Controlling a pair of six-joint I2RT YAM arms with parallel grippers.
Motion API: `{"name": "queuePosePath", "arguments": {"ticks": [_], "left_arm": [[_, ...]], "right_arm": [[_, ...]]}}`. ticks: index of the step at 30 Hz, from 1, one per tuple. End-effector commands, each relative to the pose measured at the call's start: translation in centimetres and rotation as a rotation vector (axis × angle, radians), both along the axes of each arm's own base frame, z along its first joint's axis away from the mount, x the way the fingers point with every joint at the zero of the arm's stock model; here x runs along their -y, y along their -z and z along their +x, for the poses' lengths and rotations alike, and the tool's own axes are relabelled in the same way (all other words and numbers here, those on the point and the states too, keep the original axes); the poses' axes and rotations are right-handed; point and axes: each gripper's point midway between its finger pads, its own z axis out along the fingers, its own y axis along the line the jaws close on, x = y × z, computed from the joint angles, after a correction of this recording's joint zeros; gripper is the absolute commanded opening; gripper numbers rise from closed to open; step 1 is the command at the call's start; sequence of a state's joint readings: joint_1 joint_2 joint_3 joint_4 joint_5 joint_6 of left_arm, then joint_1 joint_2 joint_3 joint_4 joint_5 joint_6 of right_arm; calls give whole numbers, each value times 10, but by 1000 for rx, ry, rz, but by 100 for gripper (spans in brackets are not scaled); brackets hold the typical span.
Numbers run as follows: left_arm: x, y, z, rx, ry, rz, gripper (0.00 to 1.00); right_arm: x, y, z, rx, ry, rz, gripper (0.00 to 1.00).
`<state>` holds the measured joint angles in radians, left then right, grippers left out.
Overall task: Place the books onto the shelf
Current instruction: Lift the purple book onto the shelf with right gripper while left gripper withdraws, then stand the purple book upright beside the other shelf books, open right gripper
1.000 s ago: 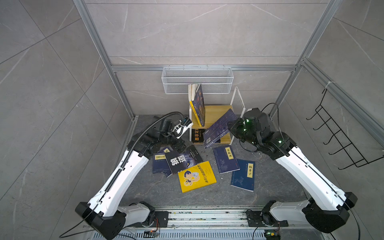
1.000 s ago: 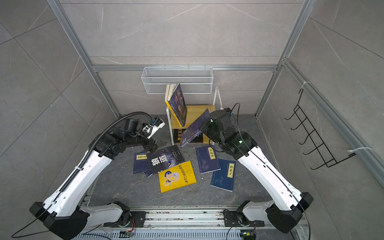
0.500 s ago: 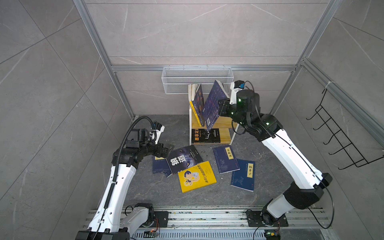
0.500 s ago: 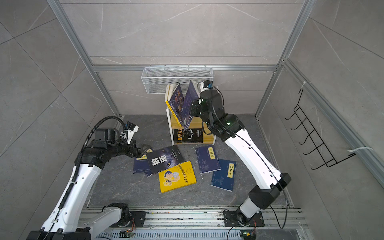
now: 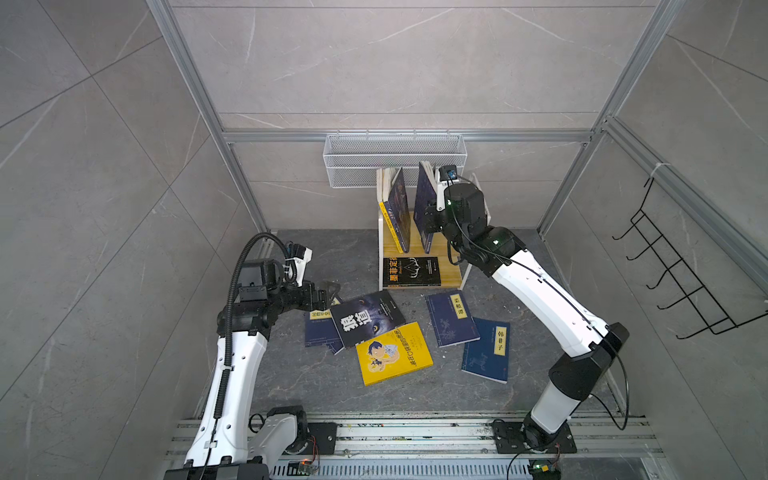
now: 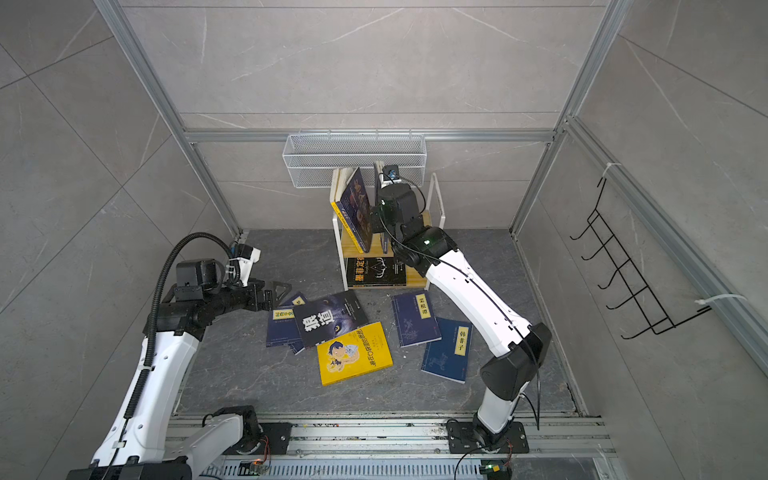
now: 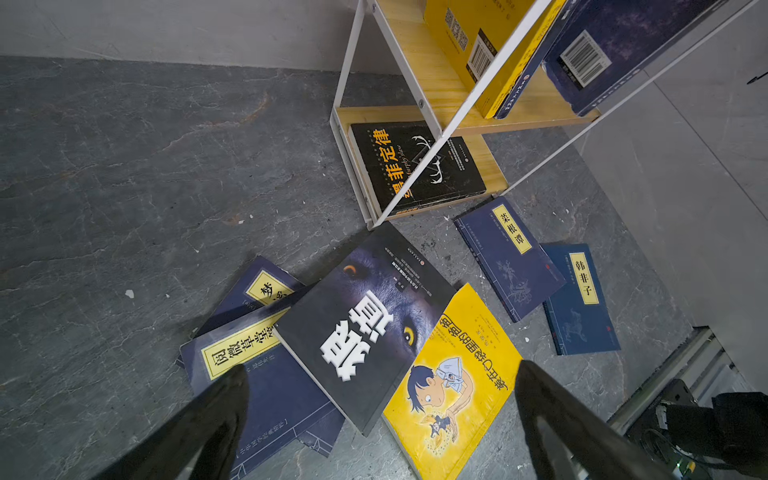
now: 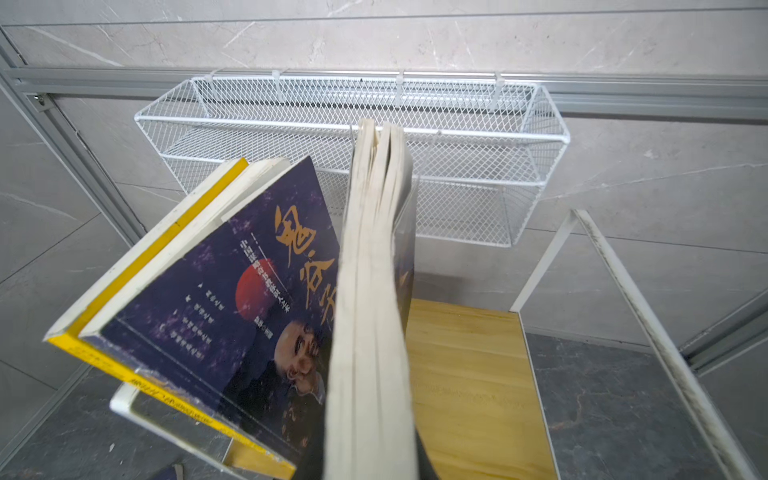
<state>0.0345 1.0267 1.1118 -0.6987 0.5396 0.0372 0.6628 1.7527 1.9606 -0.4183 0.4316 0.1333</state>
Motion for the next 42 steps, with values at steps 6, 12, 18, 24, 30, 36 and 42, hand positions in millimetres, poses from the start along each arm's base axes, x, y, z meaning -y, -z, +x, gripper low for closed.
{"name": "queuePosePath", "arguments": {"ticks": [6, 12, 18, 24, 30, 36, 42], "left_arm": [[3, -11, 0, 47, 18, -33, 100], [2, -8, 0, 43, 13, -34, 100], [3, -7, 2, 41, 17, -39, 100], [2, -5, 3, 37, 13, -39, 100], [1, -3, 5, 33, 10, -40, 100], [0, -2, 6, 28, 3, -42, 100], [-2, -1, 6, 27, -1, -44, 100]], "right_arm": [[-27, -2, 20, 57, -1, 30, 0], [-46, 6, 22, 40, -34, 41, 5], [-58, 4, 22, 53, -78, 23, 13], [-57, 7, 18, 49, -88, 13, 19], [-58, 12, 12, 44, -106, 15, 28], [-57, 12, 7, 48, -115, 32, 33], [-52, 15, -1, 51, -113, 39, 44]]}}
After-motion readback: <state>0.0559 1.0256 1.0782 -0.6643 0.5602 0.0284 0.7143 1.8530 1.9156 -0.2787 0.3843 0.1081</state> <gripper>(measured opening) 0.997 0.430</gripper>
